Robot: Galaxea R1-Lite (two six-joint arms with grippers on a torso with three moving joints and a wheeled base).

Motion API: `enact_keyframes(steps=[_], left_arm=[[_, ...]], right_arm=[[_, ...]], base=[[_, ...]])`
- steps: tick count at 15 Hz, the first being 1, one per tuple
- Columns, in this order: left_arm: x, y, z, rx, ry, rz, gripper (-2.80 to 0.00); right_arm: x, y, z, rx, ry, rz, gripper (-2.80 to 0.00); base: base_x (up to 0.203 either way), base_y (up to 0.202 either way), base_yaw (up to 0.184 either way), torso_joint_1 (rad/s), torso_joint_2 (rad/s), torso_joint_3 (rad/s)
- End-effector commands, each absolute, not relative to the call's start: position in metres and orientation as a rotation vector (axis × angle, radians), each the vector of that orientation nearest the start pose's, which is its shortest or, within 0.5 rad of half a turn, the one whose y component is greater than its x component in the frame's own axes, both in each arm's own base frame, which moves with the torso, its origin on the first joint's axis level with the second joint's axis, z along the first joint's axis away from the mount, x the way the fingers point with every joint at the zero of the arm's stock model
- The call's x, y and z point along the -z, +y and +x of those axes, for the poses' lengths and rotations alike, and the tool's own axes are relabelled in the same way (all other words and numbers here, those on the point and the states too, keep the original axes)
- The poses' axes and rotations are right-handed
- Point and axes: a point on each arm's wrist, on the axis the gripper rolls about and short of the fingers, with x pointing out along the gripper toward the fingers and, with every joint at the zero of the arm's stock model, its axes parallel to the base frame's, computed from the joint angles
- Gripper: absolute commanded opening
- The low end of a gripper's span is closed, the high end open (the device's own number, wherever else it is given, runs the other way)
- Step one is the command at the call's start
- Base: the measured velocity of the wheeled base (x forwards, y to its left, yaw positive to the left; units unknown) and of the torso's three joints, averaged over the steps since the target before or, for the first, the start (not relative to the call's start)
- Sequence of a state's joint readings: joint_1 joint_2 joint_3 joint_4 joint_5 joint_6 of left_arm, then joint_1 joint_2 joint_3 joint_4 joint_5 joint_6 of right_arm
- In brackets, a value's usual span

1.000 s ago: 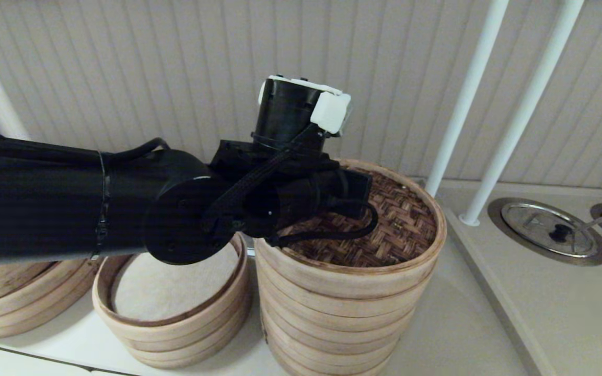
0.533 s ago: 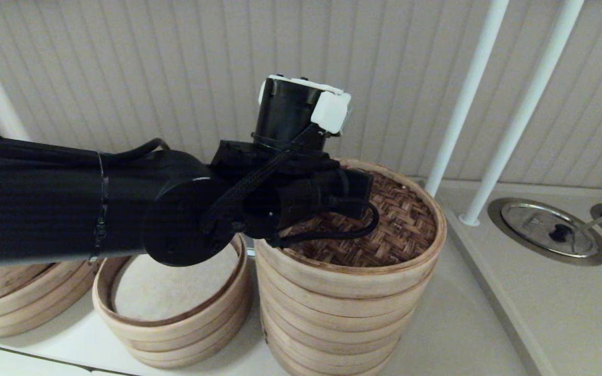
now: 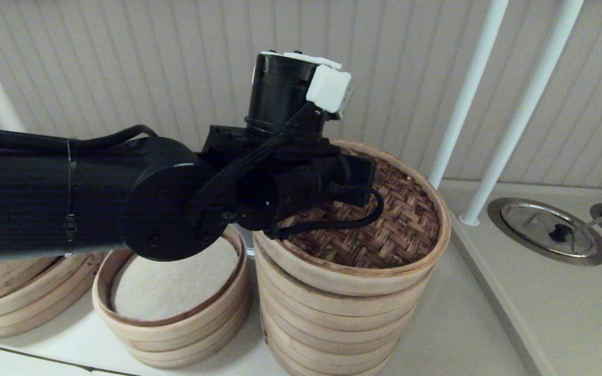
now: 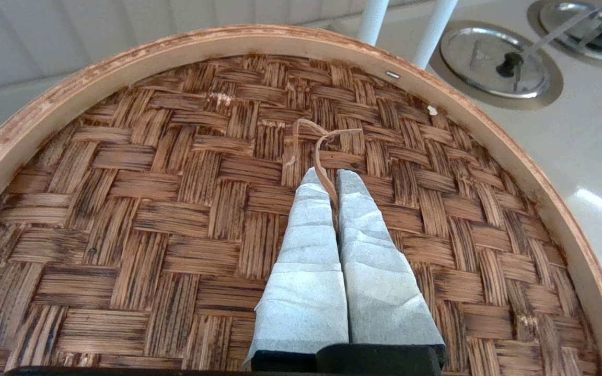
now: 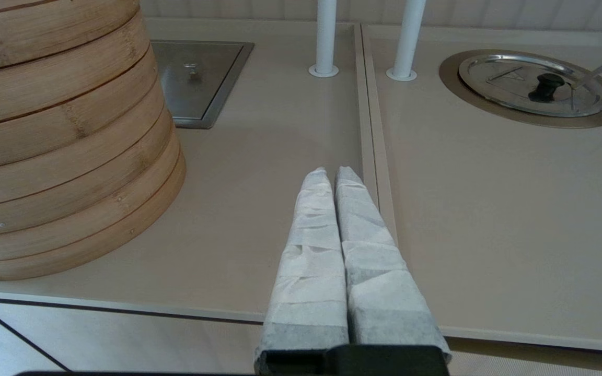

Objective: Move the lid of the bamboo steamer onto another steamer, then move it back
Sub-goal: Pick up the steamer, then put the steamer

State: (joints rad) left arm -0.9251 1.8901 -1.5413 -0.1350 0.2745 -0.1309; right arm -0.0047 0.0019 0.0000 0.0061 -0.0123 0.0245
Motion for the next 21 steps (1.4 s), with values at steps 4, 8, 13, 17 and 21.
enact_keyframes(steps=[4, 8, 13, 17, 21], left_arm=[[-0.291, -0.295, 0.230, 0.635, 0.185, -0.027, -2.80], [-0.299, -0.288, 0.225, 0.635, 0.171, -0.037, -2.80], [-0.316, -0.262, 0.219, 0.604, 0.155, -0.049, -2.80], [-0.321, -0.230, 0.217, 0.549, 0.149, -0.058, -2.80], [-0.323, -0.165, 0.215, 0.438, 0.140, -0.077, -2.80]], right_arm=[[-0.074, 0.000, -0.022, 0.017, 0.011, 0.025, -2.80], [-0.074, 0.000, -0.022, 0.017, 0.011, 0.025, -2.80], [-0.074, 0.000, -0.022, 0.017, 0.011, 0.025, -2.80], [-0.074, 0.000, -0.022, 0.017, 0.011, 0.025, -2.80], [-0.074, 0.000, -0.022, 0.017, 0.011, 0.025, -2.80]], base=[[0.000, 0.000, 0.000, 0.000, 0.00, 0.000], [0.000, 0.000, 0.000, 0.000, 0.00, 0.000], [0.000, 0.000, 0.000, 0.000, 0.00, 0.000], [0.000, 0.000, 0.000, 0.000, 0.00, 0.000], [0.000, 0.000, 0.000, 0.000, 0.00, 0.000]])
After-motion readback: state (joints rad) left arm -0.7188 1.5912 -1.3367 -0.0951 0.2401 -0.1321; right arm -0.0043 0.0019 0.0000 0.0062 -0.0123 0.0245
